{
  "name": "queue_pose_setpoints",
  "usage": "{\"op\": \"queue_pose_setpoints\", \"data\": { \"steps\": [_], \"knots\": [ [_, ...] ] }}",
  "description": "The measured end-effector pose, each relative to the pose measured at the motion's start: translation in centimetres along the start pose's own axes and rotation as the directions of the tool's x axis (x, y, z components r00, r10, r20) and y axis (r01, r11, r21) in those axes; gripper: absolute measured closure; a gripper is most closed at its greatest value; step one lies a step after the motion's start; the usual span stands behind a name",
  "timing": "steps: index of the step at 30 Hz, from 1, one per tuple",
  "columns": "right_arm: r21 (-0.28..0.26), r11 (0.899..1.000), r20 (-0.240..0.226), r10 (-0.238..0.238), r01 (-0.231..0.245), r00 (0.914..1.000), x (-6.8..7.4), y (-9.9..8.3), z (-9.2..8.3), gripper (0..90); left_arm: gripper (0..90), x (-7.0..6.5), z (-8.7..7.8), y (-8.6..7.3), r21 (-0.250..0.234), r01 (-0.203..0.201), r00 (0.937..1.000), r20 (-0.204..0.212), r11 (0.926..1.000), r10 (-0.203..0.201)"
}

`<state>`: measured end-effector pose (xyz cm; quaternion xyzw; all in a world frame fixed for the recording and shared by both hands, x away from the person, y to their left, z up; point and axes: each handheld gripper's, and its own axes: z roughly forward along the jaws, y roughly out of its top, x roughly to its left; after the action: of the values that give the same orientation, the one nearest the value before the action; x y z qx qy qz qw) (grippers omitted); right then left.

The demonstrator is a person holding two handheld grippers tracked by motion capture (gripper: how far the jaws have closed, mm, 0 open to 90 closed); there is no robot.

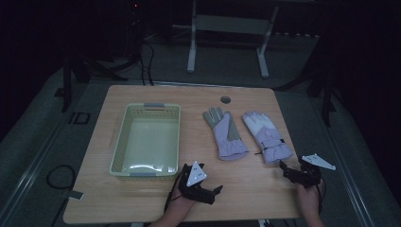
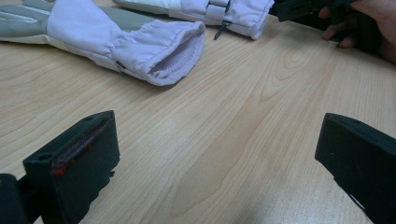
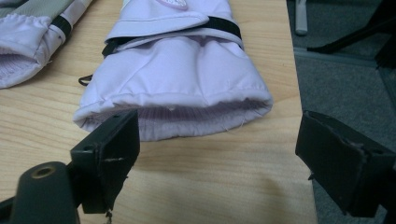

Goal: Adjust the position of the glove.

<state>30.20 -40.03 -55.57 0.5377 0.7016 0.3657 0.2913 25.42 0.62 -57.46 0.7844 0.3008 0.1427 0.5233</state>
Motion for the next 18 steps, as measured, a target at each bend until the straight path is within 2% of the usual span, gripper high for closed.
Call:
{"op": "queue_pose_setpoints", "data": {
  "steps": [6,10,18],
  "knots": [
    [0.064,0.998,-0.060,-0.003,0.007,0.9982,0.23,-0.09,0.11,13.5,0.1,0.01,0.01,0.01,0.002,0.002,1.0000,-0.002,1.0000,-0.002],
    [0.079,0.997,-0.066,-0.011,0.016,0.9978,0.37,-0.12,0.13,13.5,0.1,0.02,0.01,0.01,0.002,0.002,1.0000,-0.001,1.0000,-0.002],
    [0.084,0.995,-0.058,-0.056,0.060,0.9968,0.87,-0.14,0.17,13.4,0.1,0.07,0.02,0.01,0.002,0.006,1.0000,0.008,1.0000,-0.006]
  ]
}}
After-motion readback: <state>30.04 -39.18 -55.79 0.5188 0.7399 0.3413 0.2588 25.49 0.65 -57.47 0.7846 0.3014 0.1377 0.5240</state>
